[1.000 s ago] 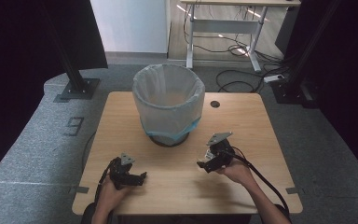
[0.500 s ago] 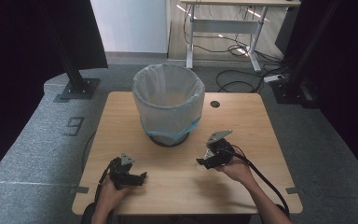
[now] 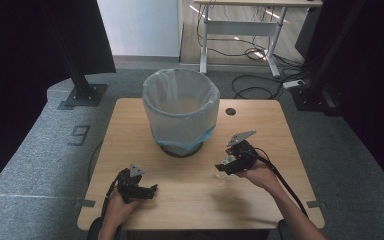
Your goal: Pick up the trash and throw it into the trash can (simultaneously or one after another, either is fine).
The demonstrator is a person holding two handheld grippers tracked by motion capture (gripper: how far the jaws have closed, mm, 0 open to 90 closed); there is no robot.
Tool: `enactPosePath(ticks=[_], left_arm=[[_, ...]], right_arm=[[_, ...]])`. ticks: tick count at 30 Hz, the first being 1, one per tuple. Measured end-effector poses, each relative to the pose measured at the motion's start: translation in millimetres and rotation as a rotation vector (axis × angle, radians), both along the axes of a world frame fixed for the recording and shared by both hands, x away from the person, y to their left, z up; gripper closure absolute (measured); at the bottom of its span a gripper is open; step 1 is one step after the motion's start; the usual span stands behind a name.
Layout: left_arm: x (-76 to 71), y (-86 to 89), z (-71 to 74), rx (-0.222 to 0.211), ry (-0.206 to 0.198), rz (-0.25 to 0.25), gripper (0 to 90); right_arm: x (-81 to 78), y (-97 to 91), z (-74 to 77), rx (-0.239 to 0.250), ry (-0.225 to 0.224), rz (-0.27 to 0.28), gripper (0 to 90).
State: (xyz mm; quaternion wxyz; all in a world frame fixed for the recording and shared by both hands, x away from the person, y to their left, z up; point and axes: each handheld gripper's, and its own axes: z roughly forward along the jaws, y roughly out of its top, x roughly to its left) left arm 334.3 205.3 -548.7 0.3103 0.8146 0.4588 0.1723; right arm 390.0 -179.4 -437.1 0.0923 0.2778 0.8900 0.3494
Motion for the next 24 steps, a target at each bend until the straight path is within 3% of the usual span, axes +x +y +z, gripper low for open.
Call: enactPosePath(ticks=[10,13,24], left_arm=[[0.0,0.0,0.1,0.000,0.000,0.000,0.2],[0.0,0.1,0.1,0.000,0.001,-0.001,0.2],[0.0,0.2,0.2,0.002,0.002,-0.003,0.2]], right_arm=[[5.8,-6.8,25.6,0.034,0.008,0.013,22.3],[6.4,-7.2,33.6,0.016,0.002,0.014,22.2],[13.5,-11.7,60.1,0.041,0.007,0.012,22.3]])
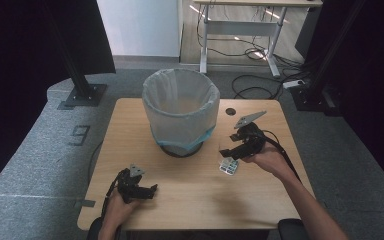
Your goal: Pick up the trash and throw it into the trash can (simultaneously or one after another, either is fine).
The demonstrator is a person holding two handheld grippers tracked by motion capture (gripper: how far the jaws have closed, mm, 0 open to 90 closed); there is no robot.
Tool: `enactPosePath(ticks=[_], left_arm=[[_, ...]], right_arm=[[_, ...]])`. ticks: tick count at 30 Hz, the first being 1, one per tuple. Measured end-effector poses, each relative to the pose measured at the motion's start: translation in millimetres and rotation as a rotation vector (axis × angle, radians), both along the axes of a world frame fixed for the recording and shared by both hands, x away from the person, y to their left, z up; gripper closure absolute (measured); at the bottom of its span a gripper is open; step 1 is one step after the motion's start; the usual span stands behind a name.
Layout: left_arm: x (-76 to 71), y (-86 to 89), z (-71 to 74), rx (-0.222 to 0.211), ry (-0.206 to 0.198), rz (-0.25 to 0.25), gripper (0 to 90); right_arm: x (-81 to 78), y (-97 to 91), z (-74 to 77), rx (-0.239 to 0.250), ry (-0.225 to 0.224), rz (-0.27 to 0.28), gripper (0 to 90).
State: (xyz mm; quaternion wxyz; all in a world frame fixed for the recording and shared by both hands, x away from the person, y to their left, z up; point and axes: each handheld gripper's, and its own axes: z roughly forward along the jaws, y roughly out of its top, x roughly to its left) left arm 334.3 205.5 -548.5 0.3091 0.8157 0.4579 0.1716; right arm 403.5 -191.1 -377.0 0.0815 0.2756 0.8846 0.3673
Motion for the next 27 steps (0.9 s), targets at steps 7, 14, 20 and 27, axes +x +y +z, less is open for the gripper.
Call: enactPosePath(ticks=[7,14,20,27], left_arm=[[0.0,0.0,-0.1,-0.001,-0.001,0.000,0.2],[0.0,0.0,-0.1,0.000,-0.001,0.000,0.2],[0.0,0.0,-0.1,-0.001,0.000,0.000,0.2],[0.0,0.0,-0.1,-0.001,0.000,0.000,0.2]], right_arm=[[7.3,-0.9,19.5,0.027,-0.003,-0.005,22.3],[14.5,-0.6,38.4,0.039,-0.010,-0.013,22.3],[20.0,-0.9,60.1,0.049,-0.017,-0.019,22.3],[27.3,-1.0,82.3,0.071,-0.011,-0.029,22.4]])
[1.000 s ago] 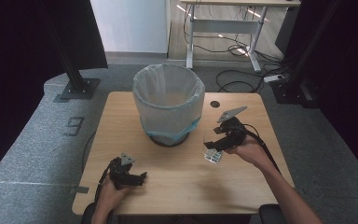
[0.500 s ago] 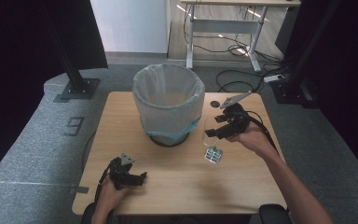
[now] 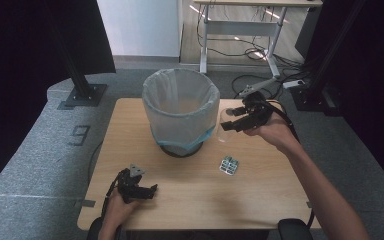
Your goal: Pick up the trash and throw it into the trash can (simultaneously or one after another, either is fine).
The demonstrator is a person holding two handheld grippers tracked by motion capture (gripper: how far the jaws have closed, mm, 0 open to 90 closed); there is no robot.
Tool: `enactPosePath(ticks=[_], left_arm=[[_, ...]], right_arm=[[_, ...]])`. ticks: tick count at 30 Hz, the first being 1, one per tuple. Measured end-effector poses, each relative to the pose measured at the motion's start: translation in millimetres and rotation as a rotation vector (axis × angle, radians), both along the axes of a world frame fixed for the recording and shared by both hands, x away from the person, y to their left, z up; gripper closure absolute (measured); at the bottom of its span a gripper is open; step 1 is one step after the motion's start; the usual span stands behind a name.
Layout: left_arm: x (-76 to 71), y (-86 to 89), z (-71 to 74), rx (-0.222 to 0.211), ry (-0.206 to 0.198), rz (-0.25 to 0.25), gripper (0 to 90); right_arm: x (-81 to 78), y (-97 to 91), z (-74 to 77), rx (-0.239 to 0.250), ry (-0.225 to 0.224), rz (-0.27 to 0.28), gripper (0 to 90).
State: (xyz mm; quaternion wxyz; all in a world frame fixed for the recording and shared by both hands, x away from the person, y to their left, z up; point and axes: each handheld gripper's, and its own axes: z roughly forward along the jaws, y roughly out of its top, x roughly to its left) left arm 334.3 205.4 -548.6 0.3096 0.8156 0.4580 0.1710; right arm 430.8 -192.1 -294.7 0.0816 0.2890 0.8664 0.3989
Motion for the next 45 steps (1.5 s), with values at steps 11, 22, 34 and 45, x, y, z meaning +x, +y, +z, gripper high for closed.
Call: enactPosePath(ticks=[11,22,34,45], left_arm=[[0.0,0.0,-0.1,0.000,-0.001,0.001,0.2],[0.0,-0.1,-0.1,0.000,-0.001,0.001,0.2],[0.0,0.0,0.0,0.001,0.000,0.001,0.1],[0.0,-0.3,-0.2,-0.001,-0.002,-0.001,0.1]], right_arm=[[12.8,-0.7,35.3,0.011,-0.005,-0.027,22.4],[26.1,7.7,73.4,0.000,-0.034,-0.048,22.6],[39.4,30.9,101.3,-0.001,-0.070,-0.051,22.5],[58.8,61.6,104.9,0.000,-0.090,-0.046,22.6]])
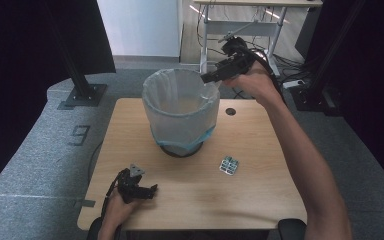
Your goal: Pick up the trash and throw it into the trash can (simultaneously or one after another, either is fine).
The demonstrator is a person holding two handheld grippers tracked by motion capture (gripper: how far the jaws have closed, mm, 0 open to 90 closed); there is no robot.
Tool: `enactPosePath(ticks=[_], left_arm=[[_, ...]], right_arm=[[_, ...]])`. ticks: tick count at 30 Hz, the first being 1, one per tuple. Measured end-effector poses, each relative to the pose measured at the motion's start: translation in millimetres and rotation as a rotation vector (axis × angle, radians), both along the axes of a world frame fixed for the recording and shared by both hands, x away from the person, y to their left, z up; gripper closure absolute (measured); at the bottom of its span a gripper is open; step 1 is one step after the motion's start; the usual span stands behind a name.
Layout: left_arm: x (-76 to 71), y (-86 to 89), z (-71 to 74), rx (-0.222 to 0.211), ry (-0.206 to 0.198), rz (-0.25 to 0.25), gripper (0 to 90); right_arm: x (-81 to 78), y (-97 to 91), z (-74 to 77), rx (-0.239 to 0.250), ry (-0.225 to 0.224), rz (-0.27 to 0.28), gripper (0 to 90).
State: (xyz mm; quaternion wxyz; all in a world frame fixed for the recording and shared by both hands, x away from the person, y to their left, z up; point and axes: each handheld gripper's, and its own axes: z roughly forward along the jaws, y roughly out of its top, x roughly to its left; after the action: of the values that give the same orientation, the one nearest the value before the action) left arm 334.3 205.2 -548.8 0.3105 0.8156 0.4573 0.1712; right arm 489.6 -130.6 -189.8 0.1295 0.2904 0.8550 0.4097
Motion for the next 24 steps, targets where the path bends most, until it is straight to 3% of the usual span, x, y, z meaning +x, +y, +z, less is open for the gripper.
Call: enactPosePath(ticks=[6,15,24], left_arm=[[0.0,-0.1,0.1,0.000,0.001,-0.006,0.1],[-0.1,-0.2,0.0,0.001,0.000,-0.009,0.1],[-0.2,-0.2,0.2,0.002,0.002,-0.017,0.1]], right_arm=[[11.6,15.9,-4.0,0.014,0.001,-0.003,22.6],[26.0,45.7,-14.9,-0.021,-0.016,0.003,22.5],[39.5,75.5,-40.1,-0.043,-0.003,0.021,22.2]])
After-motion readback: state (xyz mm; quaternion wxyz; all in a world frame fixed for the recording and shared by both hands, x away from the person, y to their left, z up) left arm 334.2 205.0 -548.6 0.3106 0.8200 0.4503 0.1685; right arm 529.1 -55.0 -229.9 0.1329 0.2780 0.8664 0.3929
